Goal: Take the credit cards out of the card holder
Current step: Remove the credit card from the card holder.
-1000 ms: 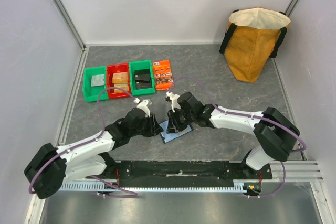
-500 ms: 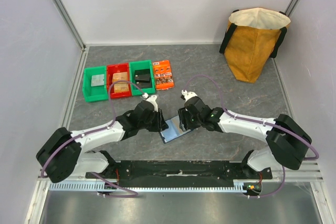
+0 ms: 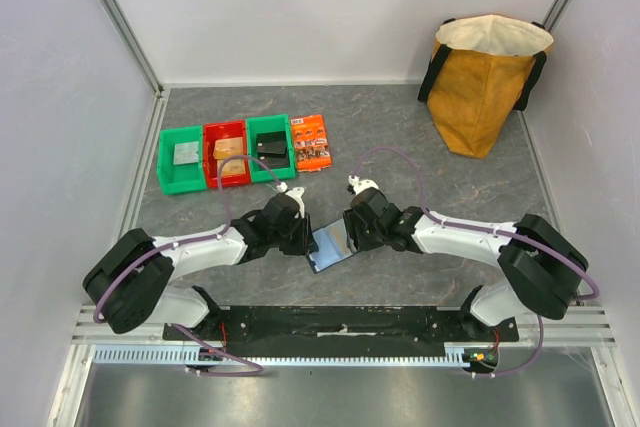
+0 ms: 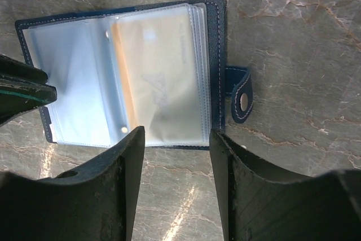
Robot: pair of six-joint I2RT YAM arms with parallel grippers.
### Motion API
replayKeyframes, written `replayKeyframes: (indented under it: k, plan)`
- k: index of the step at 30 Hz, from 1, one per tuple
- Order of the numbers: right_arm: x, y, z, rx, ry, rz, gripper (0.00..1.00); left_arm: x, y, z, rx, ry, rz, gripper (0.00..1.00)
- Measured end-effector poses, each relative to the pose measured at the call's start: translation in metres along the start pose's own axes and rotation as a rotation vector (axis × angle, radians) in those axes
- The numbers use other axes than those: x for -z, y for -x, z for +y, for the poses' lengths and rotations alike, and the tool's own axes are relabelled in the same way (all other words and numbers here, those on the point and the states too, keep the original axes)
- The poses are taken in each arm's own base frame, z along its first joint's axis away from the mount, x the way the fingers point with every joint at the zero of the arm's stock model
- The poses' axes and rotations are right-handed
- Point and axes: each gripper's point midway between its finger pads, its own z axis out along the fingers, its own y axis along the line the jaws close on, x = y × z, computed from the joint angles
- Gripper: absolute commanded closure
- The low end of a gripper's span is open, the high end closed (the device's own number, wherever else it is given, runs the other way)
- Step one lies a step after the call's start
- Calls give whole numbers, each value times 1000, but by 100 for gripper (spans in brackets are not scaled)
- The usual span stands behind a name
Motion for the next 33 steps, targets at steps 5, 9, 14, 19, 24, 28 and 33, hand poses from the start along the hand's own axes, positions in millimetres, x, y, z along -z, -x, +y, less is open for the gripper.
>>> replayKeyframes:
  k: [5,9,14,19,24,28,33]
  plan:
    - [-4,-4,-1,-4,-2,11,48,0,-1,-2,-1,-9,4,73]
    - [-5,-6,-2,-10,-4,15,53,0,-1,-2,-1,-10,4,73]
    - [-5,-7,-2,-11,-4,16,68,0,-1,-2,-1,-10,4,73]
    - [-4,-6,-2,-6,-3,15,81,0,-1,-2,-1,-11,5,73]
    - [-2,-5,0,2,11,10,92,0,-1,-2,-1,-11,5,73]
    - [1,-2,8,2,54,5,100,0,-1,-3,-1,-15,8,73]
    - [11,8,25,2,145,-25,100,0,-2,-3,-1,-18,8,73]
